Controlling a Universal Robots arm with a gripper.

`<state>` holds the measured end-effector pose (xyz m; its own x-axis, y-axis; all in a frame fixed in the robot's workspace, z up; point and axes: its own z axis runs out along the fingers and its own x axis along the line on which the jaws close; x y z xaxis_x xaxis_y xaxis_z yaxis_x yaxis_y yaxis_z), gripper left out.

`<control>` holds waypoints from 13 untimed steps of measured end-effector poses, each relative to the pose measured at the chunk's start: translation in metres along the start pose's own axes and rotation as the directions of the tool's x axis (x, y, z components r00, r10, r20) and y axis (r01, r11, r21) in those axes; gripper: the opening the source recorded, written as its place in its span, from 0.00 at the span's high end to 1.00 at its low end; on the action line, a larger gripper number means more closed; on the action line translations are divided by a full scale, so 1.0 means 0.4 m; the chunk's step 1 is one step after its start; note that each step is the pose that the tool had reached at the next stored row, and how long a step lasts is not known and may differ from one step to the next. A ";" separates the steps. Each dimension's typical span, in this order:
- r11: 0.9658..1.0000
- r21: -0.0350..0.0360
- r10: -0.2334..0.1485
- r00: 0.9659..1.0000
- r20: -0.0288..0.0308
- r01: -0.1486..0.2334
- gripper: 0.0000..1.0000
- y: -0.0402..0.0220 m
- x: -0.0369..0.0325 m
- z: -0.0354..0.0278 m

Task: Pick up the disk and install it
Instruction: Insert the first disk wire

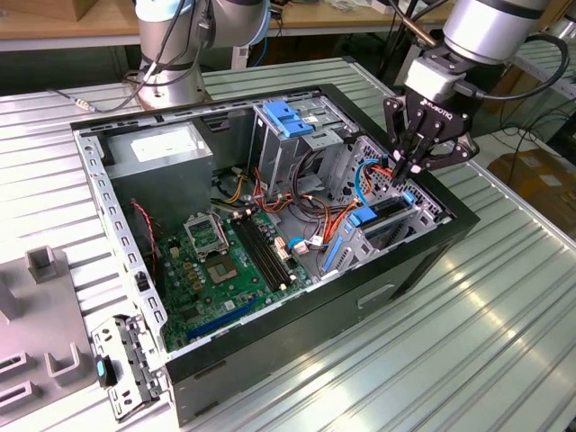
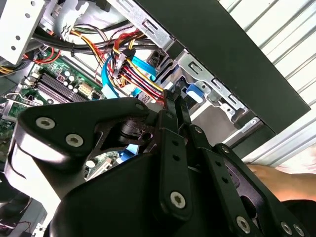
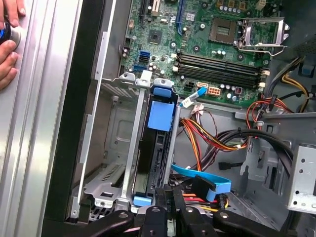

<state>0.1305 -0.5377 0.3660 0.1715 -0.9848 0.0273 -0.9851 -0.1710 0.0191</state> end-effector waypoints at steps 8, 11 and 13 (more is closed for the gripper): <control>0.999 -0.013 0.031 1.000 0.002 -0.031 0.84 0.004 0.003 0.003; 0.998 -0.026 0.057 0.998 0.004 -0.056 0.84 0.004 0.005 0.007; 0.996 -0.027 0.089 0.996 0.005 -0.088 0.84 0.004 0.005 0.011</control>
<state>0.1290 -0.5402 0.3618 0.0835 -0.9962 0.0238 -0.9956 -0.0824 0.0436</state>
